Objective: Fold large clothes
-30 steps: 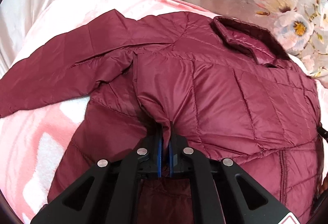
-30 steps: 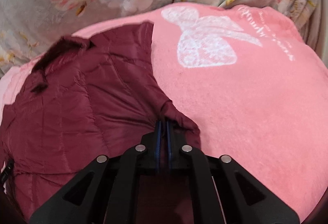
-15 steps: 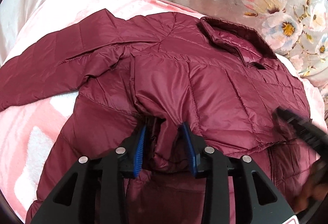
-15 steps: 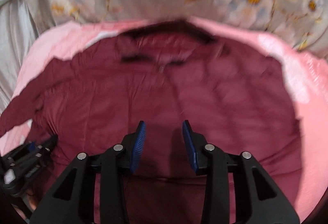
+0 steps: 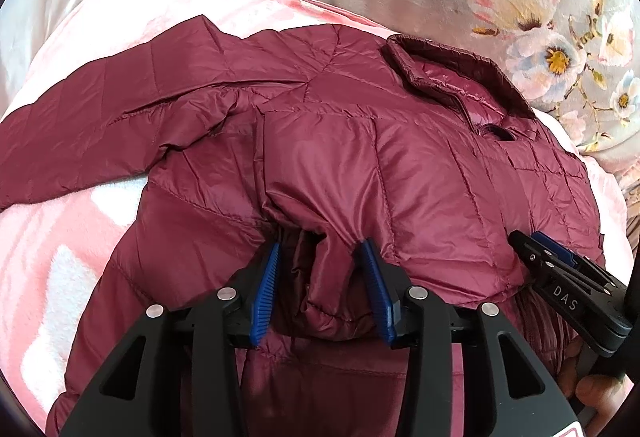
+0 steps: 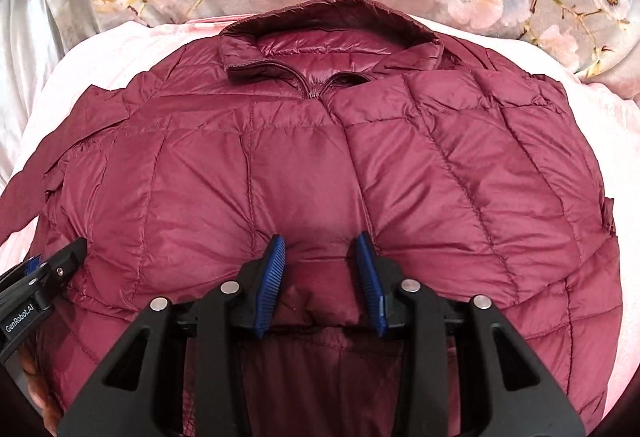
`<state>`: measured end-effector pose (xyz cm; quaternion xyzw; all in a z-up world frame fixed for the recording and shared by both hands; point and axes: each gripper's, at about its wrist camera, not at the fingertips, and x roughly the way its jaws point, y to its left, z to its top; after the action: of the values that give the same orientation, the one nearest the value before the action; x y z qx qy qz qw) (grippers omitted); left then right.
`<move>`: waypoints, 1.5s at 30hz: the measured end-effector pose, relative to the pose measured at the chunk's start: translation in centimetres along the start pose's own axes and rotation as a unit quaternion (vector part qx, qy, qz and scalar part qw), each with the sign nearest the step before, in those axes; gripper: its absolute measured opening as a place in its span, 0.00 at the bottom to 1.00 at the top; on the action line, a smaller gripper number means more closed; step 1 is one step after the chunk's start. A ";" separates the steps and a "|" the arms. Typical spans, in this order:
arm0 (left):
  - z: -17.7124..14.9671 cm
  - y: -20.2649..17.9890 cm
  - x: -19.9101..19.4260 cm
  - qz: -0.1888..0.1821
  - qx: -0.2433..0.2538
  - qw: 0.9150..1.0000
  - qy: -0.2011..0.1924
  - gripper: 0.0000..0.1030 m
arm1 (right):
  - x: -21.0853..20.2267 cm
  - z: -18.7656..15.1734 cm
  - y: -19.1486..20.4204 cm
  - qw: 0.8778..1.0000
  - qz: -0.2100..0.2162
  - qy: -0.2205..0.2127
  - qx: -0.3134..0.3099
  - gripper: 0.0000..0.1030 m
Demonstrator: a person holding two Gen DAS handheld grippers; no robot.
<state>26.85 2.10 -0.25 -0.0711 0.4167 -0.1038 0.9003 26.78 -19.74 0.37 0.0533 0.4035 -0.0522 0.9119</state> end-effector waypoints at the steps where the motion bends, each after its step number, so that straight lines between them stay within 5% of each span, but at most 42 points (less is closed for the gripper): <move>1: 0.0 0.1 -0.1 0.000 -0.004 1.000 -0.002 0.40 | 0.0 0.0 0.0 1.000 0.000 0.000 0.000 0.35; 5: 0.2 2.4 -1.9 0.002 -0.046 0.999 -0.009 0.46 | 0.0 -0.1 -0.1 1.000 -0.005 0.000 -0.004 0.36; 9: 0.2 7.7 -5.5 0.006 -0.116 0.993 -0.021 0.70 | 0.0 -0.1 -0.1 1.000 -0.006 0.001 -0.003 0.36; 11: 0.3 12.0 -7.3 0.007 -0.164 0.986 -0.030 0.72 | 0.0 0.0 -0.1 1.000 -0.007 0.000 -0.005 0.37; 14: 0.7 18.5 -8.6 0.035 -0.226 0.973 -0.027 0.72 | 0.0 0.0 -0.1 1.000 -0.013 0.000 -0.006 0.38; 19: 0.2 29.5 -9.7 0.102 -0.344 0.933 -0.027 0.72 | 0.0 0.0 0.0 1.000 -0.023 0.000 -0.008 0.42; 21: -0.2 32.2 -9.7 0.100 -0.375 0.921 -0.027 0.72 | 0.0 0.0 0.0 1.000 -0.024 0.000 -0.009 0.42; 25: -0.1 34.1 -9.9 0.078 -0.394 0.915 -0.041 0.70 | 0.0 0.0 0.1 1.000 -0.029 0.000 -0.011 0.45; 26: 0.1 34.2 -9.8 0.080 -0.394 0.915 -0.043 0.69 | 0.0 0.0 0.1 0.999 -0.033 0.000 -0.010 0.47; 27: 0.5 34.1 -9.8 0.085 -0.389 0.916 -0.045 0.57 | 0.0 0.0 0.0 0.999 -0.038 0.000 -0.009 0.51; 28: 0.9 33.9 -9.6 0.088 -0.380 0.920 -0.045 0.29 | 0.0 0.0 0.0 0.999 -0.040 0.001 -0.007 0.53; 30: 2.0 33.4 -9.4 0.102 -0.355 0.929 -0.035 0.01 | 0.0 0.0 -0.1 0.999 -0.040 0.001 -0.005 0.55; 35: 6.1 27.4 -12.1 0.124 -0.259 0.953 -0.094 0.00 | -0.2 0.0 0.0 0.999 -0.053 -0.005 -0.007 0.61; 40: 10.5 14.6 -15.9 0.059 -0.118 0.980 -0.149 0.00 | -3.2 -0.5 -0.9 0.998 -0.030 -0.050 0.023 0.64; 45: 10.8 1.5 -16.2 -0.018 0.005 0.989 -0.149 0.00 | -8.3 -2.2 -3.0 0.995 0.010 -0.083 0.057 0.64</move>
<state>25.03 7.98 18.29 -0.0884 0.2764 -0.1100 0.9506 19.22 -21.95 4.87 0.1051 0.3224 -0.0699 0.9382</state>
